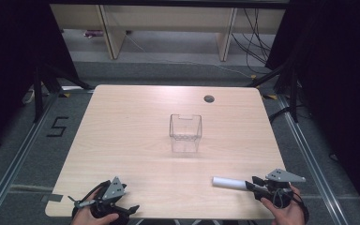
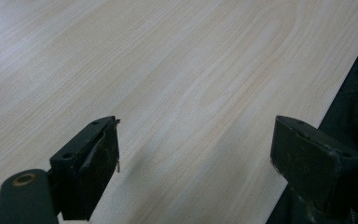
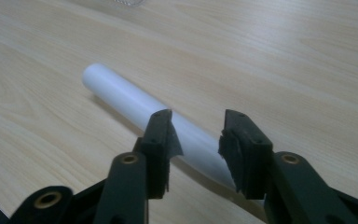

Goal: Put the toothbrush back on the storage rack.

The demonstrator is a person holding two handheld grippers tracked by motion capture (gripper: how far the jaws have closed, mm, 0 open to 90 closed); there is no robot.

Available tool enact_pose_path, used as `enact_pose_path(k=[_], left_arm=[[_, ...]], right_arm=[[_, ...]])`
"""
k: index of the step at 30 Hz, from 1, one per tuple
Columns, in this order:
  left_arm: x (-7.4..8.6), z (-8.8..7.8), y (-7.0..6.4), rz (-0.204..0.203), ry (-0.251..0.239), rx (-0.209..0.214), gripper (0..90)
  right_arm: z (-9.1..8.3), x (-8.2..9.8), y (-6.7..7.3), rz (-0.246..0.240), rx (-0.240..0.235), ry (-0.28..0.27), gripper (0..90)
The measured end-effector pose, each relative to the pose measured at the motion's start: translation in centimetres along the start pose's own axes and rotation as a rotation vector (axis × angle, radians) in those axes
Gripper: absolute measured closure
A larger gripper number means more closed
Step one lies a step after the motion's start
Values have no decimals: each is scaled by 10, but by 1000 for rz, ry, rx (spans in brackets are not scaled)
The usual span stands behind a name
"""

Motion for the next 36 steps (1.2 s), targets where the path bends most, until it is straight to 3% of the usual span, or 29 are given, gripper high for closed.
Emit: enact_pose_path(k=[9, 12, 16, 17, 18, 21, 22, 23, 26, 28, 30, 31, 34, 36], left_arm=[[0, 0, 0, -2, -3, 2, 148], [0, 0, -1, -13, -6, 0, 148], [0, 0, 0, -2, -4, 0, 148], [0, 0, 0, -14, -3, -1, 148], [0, 0, 0, 3, 0, 0, 148], [0, 0, 0, 0, -1, -1, 148], [0, 0, 0, 0, 6, 4, 148], [0, 0, 0, -5, 7, 6, 147], [-1, 1, -2, -11, -10, 11, 148], [0, 0, 0, 1, 5, 2, 148], [0, 0, 1, -4, 8, 2, 148], [0, 0, 1, -4, 8, 2, 148], [0, 0, 0, 0, -1, -1, 148], [0, 0, 0, 1, 9, 4, 148]], right_arm=[[-5, 9, -4, -23, 23, 42, 772], [-5, 9, -5, -54, 27, 29, 822], [-11, 8, -6, -54, 38, 33, 867], [-10, 8, -8, -71, 32, 27, 871], [-10, 8, -7, -57, 24, 34, 877], [-10, 10, -13, -98, 45, 46, 891], [-11, 13, -11, -77, 49, 73, 897], [-12, 13, -13, -117, 60, 85, 899], [-12, 14, -12, -122, 64, 101, 900], [-13, 17, -12, -103, 66, 123, 900], [-13, 19, -15, -122, 68, 130, 900], [-13, 20, -15, -92, 71, 142, 900], [-11, 22, -17, -90, 71, 151, 900], [-9, 24, -22, -119, 80, 156, 900]])
Point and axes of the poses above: each handheld gripper's, and its own axes: z roughly forward along the jaws, x roughly out of its underside, y roughly to its left, the point moved 8 cm from there along z, roughly forward along the jaws, and after that the axes turned 3 degrees about x, right-handed, at the moved point
